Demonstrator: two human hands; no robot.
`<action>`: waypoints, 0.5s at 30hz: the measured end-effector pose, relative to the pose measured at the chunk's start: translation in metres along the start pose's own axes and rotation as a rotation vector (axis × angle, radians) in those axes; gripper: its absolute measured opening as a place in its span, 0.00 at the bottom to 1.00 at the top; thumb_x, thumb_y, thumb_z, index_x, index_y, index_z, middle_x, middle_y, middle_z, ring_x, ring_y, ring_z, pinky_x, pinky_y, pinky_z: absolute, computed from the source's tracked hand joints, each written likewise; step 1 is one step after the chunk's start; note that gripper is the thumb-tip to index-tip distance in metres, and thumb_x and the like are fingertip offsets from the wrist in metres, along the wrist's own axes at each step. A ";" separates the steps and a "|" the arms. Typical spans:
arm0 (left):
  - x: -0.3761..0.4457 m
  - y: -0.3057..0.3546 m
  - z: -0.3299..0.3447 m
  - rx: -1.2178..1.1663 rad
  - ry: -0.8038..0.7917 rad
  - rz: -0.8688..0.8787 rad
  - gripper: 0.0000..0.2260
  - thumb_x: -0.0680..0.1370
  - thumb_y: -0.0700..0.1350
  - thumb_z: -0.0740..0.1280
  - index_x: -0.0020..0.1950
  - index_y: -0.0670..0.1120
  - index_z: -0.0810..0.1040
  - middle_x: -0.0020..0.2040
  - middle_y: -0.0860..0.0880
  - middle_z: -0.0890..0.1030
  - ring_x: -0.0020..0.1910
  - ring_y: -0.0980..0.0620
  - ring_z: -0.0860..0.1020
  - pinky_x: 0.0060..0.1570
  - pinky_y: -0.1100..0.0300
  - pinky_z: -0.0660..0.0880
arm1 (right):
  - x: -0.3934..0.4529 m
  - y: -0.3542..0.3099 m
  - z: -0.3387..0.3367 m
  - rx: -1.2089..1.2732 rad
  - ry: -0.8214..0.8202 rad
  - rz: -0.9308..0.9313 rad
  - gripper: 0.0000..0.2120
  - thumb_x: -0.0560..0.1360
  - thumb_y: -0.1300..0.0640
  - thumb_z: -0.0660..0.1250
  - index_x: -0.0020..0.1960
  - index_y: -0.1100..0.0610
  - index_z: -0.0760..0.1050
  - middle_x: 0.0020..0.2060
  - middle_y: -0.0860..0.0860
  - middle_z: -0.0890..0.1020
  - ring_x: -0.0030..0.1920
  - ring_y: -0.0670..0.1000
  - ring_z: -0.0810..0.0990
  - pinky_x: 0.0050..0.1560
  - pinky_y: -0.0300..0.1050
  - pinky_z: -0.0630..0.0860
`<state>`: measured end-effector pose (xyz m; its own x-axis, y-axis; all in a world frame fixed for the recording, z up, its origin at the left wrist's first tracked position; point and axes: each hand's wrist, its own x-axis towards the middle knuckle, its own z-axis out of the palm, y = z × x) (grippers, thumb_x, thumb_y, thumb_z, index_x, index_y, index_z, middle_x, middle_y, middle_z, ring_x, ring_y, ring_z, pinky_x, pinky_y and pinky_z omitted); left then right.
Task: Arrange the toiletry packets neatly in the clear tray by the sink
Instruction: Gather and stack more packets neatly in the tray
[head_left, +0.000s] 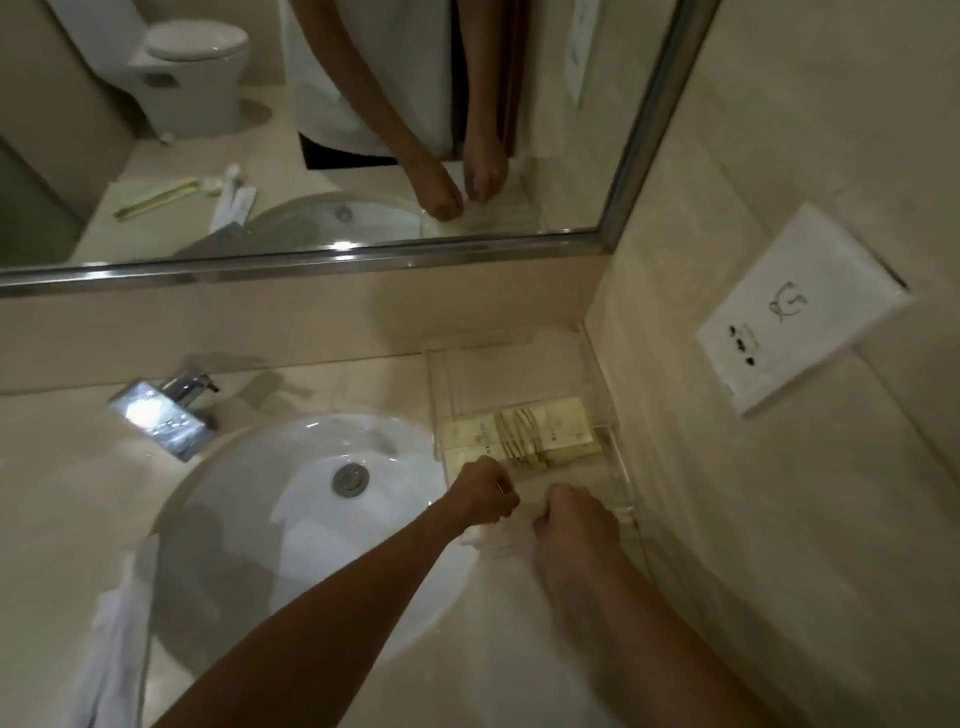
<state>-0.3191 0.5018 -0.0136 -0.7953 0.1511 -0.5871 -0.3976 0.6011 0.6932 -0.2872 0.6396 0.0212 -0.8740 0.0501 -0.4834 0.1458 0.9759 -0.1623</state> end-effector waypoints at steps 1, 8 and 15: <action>-0.007 -0.008 -0.009 0.065 0.012 0.012 0.06 0.74 0.38 0.68 0.44 0.35 0.82 0.35 0.45 0.81 0.29 0.53 0.78 0.26 0.71 0.73 | 0.001 -0.009 0.000 -0.011 -0.020 -0.020 0.10 0.76 0.55 0.63 0.56 0.55 0.76 0.55 0.53 0.80 0.56 0.55 0.80 0.45 0.44 0.70; -0.069 -0.079 -0.071 0.273 0.216 -0.024 0.06 0.70 0.38 0.64 0.40 0.37 0.80 0.44 0.41 0.83 0.42 0.46 0.82 0.41 0.56 0.79 | -0.027 -0.080 0.017 -0.047 -0.029 -0.193 0.10 0.75 0.56 0.62 0.55 0.56 0.75 0.54 0.54 0.80 0.53 0.55 0.80 0.44 0.43 0.70; -0.152 -0.157 -0.125 0.331 0.386 -0.136 0.07 0.74 0.42 0.66 0.50 0.42 0.78 0.51 0.44 0.80 0.49 0.46 0.78 0.45 0.57 0.74 | -0.067 -0.162 0.037 -0.106 -0.026 -0.327 0.08 0.74 0.56 0.62 0.52 0.57 0.75 0.51 0.54 0.79 0.52 0.57 0.80 0.43 0.43 0.68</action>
<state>-0.1929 0.2861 0.0188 -0.8820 -0.2082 -0.4229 -0.3930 0.8201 0.4159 -0.2354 0.4700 0.0484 -0.8543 -0.2727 -0.4425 -0.1901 0.9563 -0.2223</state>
